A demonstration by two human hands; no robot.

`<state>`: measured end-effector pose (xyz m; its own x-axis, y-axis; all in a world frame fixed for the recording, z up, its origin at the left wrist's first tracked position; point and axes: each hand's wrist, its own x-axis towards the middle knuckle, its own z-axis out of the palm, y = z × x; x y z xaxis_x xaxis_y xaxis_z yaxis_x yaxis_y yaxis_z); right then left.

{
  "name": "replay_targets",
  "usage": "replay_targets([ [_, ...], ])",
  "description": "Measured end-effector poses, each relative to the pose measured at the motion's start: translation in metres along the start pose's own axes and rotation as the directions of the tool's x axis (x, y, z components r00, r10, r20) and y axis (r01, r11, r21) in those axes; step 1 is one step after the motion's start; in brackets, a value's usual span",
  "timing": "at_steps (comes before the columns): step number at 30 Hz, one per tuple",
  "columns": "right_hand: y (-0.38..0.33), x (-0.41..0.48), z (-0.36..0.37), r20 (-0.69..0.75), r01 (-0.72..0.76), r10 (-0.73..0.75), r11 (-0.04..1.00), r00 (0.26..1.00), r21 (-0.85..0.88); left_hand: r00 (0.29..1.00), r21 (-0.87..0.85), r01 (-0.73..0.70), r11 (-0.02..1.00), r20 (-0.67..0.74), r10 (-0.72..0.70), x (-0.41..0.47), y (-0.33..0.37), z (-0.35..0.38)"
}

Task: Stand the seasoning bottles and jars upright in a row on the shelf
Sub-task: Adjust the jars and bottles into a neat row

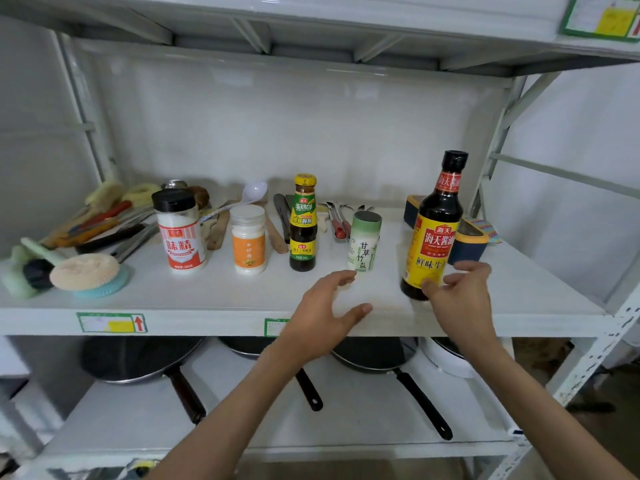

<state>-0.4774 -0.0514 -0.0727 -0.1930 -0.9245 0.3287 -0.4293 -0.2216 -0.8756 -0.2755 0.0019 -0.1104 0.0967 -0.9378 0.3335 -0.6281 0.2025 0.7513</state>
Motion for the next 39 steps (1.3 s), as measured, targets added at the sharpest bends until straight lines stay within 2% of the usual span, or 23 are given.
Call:
replay_targets([
  [4,-0.012,-0.030,0.030,0.158,0.032,-0.034,0.999,0.987,0.012,0.963,-0.006,0.031,0.999,-0.267,-0.032,-0.025,-0.020,-0.043],
  [8,-0.029,-0.045,0.069,0.317,0.086,-0.083,0.996,0.945,0.003,0.857,-0.049,0.082,0.995,-0.506,-0.095,-0.028,-0.034,-0.082],
  [12,-0.048,-0.056,0.099,0.402,0.136,-0.124,0.991,0.907,0.001,0.736,-0.120,0.190,0.974,-0.639,-0.222,-0.031,-0.053,-0.117],
  [16,-0.060,-0.063,0.125,0.433,0.146,-0.144,0.989,0.890,0.029,0.665,-0.156,0.300,0.941,-0.673,-0.324,-0.038,-0.079,-0.145],
  [18,-0.066,-0.066,0.139,0.461,0.148,-0.149,0.988,0.875,0.037,0.657,-0.156,0.352,0.923,-0.661,-0.363,-0.039,-0.091,-0.158],
  [24,-0.082,-0.072,0.185,0.506,0.162,-0.158,0.986,0.848,0.036,0.703,-0.124,0.407,0.905,-0.591,-0.397,-0.019,-0.110,-0.181],
  [28,-0.088,-0.067,0.212,0.519,0.237,-0.227,0.970,0.824,0.049,0.750,-0.067,0.368,0.928,-0.568,-0.339,-0.005,-0.117,-0.187],
  [39,-0.081,-0.035,0.254,0.524,0.234,-0.227,0.971,0.821,0.054,0.763,-0.165,0.381,0.910,-0.499,-0.410,0.010,-0.137,-0.189],
])
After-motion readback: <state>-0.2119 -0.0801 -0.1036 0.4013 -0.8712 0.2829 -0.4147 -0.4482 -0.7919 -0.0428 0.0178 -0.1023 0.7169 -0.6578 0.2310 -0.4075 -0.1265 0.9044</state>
